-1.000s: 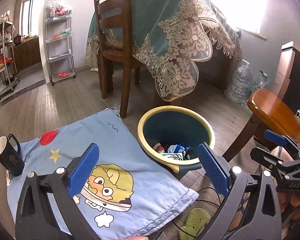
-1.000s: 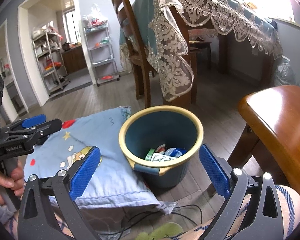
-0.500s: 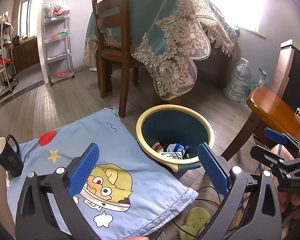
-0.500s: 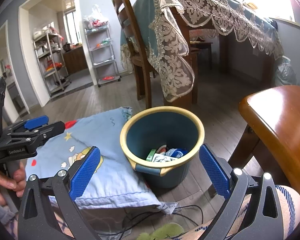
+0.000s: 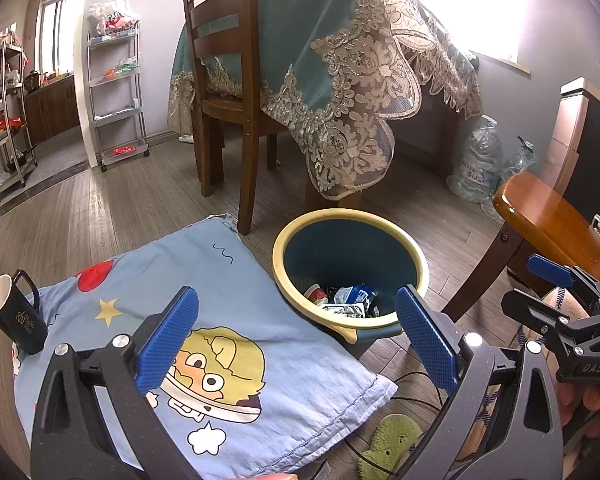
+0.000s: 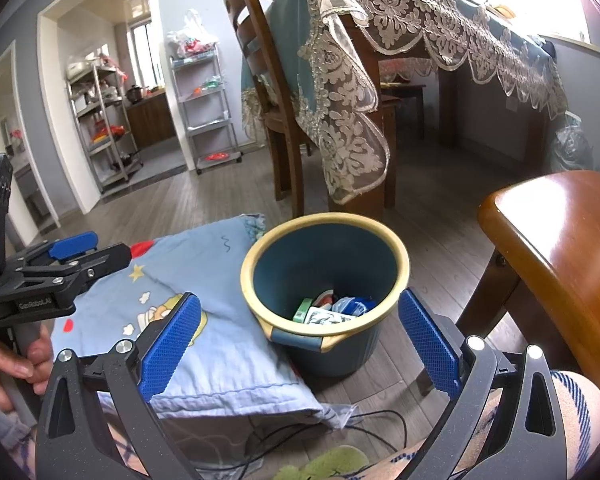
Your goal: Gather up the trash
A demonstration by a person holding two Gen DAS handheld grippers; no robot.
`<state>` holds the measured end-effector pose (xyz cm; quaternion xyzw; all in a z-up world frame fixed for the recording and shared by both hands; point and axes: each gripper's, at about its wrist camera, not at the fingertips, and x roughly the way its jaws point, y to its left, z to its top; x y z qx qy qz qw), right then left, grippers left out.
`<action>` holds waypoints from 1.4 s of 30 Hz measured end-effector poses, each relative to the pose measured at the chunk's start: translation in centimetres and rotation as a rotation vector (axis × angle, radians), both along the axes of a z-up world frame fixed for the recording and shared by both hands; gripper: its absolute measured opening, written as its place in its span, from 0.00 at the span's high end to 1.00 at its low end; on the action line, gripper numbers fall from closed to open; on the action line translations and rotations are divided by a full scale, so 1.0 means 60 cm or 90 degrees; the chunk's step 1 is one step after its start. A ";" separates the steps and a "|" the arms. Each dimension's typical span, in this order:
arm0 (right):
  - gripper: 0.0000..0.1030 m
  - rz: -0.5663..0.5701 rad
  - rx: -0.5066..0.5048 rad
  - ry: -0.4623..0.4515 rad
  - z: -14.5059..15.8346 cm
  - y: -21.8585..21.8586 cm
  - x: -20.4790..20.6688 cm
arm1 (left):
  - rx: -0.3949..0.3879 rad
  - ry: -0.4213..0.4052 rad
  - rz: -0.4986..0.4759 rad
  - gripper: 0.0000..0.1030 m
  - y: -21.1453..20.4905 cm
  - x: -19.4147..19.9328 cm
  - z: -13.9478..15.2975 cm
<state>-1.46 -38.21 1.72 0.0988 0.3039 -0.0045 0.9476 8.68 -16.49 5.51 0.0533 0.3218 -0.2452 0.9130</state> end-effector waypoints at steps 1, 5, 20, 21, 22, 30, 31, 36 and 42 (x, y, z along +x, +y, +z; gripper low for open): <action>0.05 0.000 0.000 0.000 0.000 0.000 0.000 | 0.000 0.000 0.000 0.06 0.000 0.000 0.000; 0.05 0.000 0.000 0.000 0.000 0.000 0.000 | 0.000 0.000 0.001 0.06 0.000 -0.001 0.000; 0.05 0.000 0.001 0.000 0.000 0.000 -0.001 | 0.001 0.001 0.000 0.06 -0.001 -0.002 -0.001; 0.05 0.000 0.001 0.000 0.000 0.000 -0.001 | 0.001 0.000 0.000 0.06 -0.001 -0.002 -0.001; 0.05 0.000 0.001 0.000 0.000 0.000 0.000 | 0.001 0.000 0.000 0.06 -0.001 -0.002 -0.001; 0.05 -0.001 0.001 0.000 -0.001 0.000 0.000 | 0.001 0.000 -0.005 0.06 -0.001 -0.004 -0.003; 0.05 0.000 0.001 0.000 -0.001 0.000 0.000 | 0.000 -0.001 -0.006 0.06 0.000 -0.005 -0.004; 0.05 0.000 0.001 0.000 -0.001 0.000 -0.001 | -0.002 -0.001 -0.008 0.06 0.000 -0.006 -0.005; 0.05 0.000 0.001 0.000 -0.001 0.000 0.000 | 0.004 0.005 -0.011 0.06 0.000 -0.003 -0.007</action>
